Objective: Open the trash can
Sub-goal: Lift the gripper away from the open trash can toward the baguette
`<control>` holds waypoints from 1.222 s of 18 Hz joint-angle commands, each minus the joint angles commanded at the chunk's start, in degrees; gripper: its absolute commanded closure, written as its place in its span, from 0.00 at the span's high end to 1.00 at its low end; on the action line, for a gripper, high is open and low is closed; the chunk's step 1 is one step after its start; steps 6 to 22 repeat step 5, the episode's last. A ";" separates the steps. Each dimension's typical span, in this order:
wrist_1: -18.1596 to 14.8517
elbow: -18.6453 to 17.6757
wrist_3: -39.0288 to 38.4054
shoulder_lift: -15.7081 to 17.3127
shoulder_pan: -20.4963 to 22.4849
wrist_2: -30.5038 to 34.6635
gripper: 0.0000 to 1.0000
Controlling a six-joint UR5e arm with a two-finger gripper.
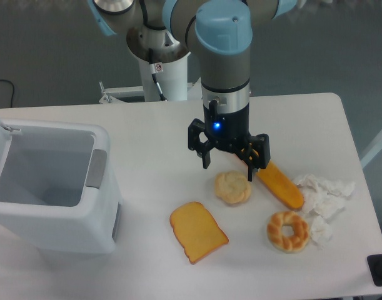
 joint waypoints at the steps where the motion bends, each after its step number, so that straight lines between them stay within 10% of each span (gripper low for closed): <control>1: 0.00 0.09 0.00 0.00 0.00 0.00 1.00; 22: -0.09 0.00 0.00 0.18 -0.09 0.00 1.00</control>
